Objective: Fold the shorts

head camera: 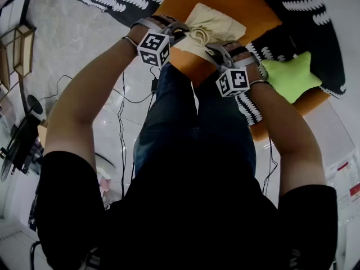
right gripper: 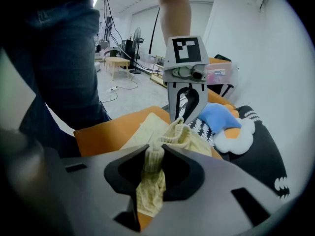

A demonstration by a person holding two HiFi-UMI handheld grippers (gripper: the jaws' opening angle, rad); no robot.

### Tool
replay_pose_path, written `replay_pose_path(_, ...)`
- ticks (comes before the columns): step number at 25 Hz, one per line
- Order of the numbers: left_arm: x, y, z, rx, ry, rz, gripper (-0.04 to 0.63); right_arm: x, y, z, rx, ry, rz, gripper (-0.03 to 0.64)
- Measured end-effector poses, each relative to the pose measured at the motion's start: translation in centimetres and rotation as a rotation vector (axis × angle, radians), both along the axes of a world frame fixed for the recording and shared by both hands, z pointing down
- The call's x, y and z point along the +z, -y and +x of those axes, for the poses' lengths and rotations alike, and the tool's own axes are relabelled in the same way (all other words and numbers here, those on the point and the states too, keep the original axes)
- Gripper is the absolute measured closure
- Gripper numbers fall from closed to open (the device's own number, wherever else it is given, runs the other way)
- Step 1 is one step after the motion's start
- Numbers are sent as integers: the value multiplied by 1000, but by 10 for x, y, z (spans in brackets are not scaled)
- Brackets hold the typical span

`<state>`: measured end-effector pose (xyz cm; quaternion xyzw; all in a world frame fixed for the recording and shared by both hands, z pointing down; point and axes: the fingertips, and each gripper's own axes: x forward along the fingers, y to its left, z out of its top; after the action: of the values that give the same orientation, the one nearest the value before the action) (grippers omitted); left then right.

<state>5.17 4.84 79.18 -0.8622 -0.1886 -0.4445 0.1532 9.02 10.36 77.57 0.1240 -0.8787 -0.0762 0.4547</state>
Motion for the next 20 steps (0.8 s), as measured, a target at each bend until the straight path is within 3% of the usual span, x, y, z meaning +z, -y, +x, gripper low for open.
replay_pose_path(8, 6, -20, -11, -46, 28, -42, 543, 12, -22, -13, 23, -16, -67, 538)
replay_pose_path(11, 9, -30, -17, -76, 54, -90, 517, 21, -32, -17, 77, -9, -178, 518)
replay_pose_path(14, 13, -38, -20, -133, 83, -151, 405, 31, -44, -17, 148, 3, -313, 440)
replay_pose_path(20, 17, -49, -21, -218, 133, -230, 360, 40, -60, -17, 286, 39, -508, 395)
